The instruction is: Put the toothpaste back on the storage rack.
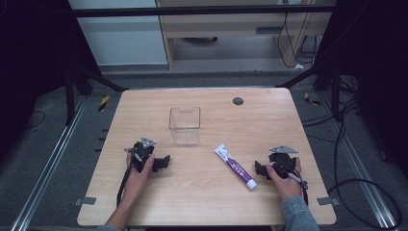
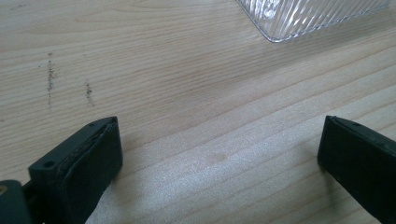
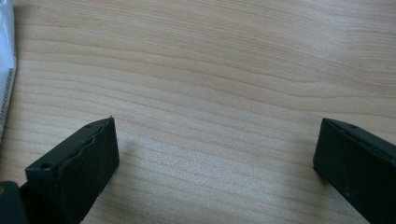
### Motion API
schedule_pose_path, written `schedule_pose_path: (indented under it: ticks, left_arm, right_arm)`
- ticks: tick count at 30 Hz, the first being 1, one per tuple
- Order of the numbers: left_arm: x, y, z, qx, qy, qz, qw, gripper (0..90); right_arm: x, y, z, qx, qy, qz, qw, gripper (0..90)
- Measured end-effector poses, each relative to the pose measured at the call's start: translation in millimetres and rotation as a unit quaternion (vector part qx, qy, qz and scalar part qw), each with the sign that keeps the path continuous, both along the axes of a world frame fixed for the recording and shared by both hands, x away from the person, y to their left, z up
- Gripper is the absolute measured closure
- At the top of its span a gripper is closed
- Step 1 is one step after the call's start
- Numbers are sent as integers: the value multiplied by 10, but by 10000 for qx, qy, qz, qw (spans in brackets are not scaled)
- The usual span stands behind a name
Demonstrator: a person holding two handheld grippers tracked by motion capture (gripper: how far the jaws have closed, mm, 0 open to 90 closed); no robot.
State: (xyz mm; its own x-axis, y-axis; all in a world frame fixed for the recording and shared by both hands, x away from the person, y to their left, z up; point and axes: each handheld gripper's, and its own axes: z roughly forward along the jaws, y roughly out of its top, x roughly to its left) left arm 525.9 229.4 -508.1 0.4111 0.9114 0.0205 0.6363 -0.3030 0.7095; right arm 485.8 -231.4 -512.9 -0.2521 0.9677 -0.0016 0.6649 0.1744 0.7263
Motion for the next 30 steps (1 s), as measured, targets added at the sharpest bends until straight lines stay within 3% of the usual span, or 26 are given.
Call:
schedule_pose_path:
  ticks: [5,9,14,16,17,18,22,25,26,30]
  left_arm:
    - [0,-2,0,2,1,7,10000,0]
    - [0,-2,0,2,1,9,10000,0]
    - [0,-2,0,0,1,10,10000,0]
    - [0,-2,0,-1,1,11,10000,0]
    - [0,-5,-2,-15,-7,20,10000,0]
    - [0,-3,0,-5,-1,12,10000,0]
    - [0,-3,-1,-9,-3,14,10000,0]
    - [0,-3,-1,-7,-3,13,10000,0]
    - [0,-3,-1,-5,-2,11,10000,0]
    - [0,-3,-1,-7,-2,12,10000,0]
  right_arm:
    - [1,5,2,10,3,9,10000,9]
    - [-30,11,49,148,-45,48,9999,68]
    - [-119,88,316,137,-180,269,9994,111]
    - [-146,204,478,94,-175,515,9985,137]
    - [-146,204,478,94,-175,515,9985,137]
    - [-156,307,562,33,-151,708,9974,145]
    - [-152,471,659,-57,-33,994,9950,174]
    - [-137,631,726,-181,32,1284,9915,199]
    - [-120,731,752,-245,78,1459,9890,213]
    - [-84,843,746,-241,166,1620,9864,243]
